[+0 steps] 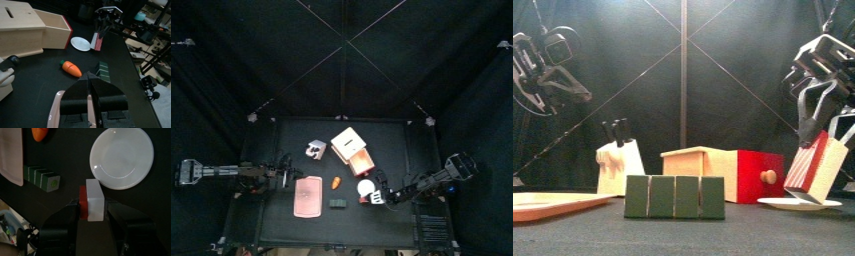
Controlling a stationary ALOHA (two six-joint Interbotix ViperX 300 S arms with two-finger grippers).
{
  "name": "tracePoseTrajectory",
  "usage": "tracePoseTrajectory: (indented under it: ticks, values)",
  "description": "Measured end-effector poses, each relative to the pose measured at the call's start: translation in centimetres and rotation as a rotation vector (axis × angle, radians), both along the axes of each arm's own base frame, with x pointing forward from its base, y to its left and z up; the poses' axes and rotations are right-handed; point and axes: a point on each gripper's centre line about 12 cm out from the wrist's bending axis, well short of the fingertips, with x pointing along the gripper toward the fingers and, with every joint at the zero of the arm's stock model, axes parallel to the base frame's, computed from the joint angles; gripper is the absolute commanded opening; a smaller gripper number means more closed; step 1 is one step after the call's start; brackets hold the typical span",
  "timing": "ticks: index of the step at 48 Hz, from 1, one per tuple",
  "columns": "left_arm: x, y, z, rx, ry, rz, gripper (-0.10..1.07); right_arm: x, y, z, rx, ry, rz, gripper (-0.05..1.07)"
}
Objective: Put salmon sushi below small plate
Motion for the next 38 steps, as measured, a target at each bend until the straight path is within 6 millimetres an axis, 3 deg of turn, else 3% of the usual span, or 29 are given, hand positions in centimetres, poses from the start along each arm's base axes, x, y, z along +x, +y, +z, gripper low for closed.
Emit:
tracePoseTrajectory:
  ticks: [38]
  values:
    - [-0.1, 0.0, -0.1, -0.002, 0.003, 0.001, 0.36, 0.1, 2.9, -1.2, 0.13, 0.082, -0.052, 0.69]
